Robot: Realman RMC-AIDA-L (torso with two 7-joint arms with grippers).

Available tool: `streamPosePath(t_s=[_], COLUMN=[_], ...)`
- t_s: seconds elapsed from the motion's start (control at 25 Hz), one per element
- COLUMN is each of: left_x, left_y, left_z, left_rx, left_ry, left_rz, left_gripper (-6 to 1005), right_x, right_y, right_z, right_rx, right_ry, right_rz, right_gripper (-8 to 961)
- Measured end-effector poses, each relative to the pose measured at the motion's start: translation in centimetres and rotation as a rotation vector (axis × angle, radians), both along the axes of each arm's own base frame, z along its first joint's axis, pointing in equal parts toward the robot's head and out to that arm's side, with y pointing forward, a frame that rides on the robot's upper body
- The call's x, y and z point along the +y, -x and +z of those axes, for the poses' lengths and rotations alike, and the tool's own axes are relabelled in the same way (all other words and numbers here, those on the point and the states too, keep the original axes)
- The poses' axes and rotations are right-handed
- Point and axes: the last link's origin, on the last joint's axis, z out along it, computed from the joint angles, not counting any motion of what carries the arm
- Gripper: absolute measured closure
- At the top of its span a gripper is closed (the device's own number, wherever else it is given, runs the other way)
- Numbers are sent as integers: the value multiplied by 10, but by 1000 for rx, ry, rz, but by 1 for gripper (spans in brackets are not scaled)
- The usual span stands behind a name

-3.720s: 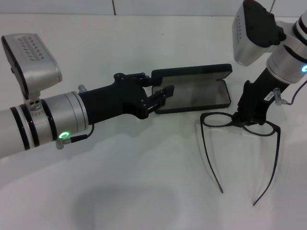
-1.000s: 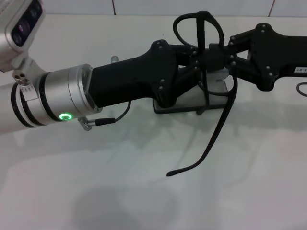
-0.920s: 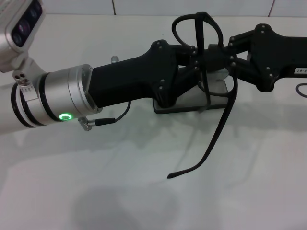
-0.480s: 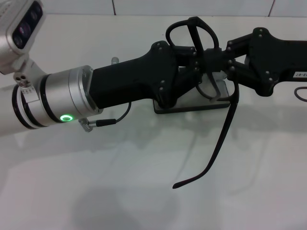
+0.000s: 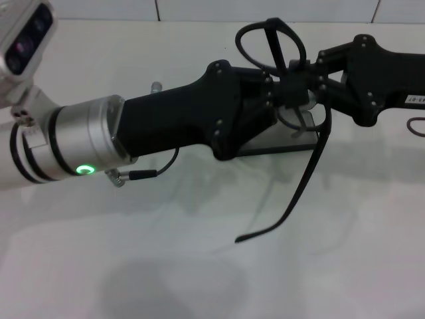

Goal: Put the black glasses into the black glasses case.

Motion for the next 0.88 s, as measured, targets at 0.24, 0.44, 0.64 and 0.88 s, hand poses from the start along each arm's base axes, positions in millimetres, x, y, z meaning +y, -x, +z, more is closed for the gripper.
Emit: streamPosePath(t_s=[0.24, 0.44, 0.64, 0.88], left_x=[-7, -9, -10, -21], left_y=[1, 5, 6, -5], left_z=[6, 7, 6, -11], left_rx=[-32, -34, -31, 26], left_ry=[6, -1, -7, 33], left_rz=[-45, -37, -40, -170], left_gripper=[958, 958, 958, 958], right_x=[2, -15, -30, -29], right_y=[-9, -13, -12, -8], right_z=[13, 51, 77, 84], right_rx=[33, 223, 400, 589], right_ry=[-70, -139, -209, -323], right_rz=[-30, 21, 90, 136], right_gripper=[883, 883, 883, 883])
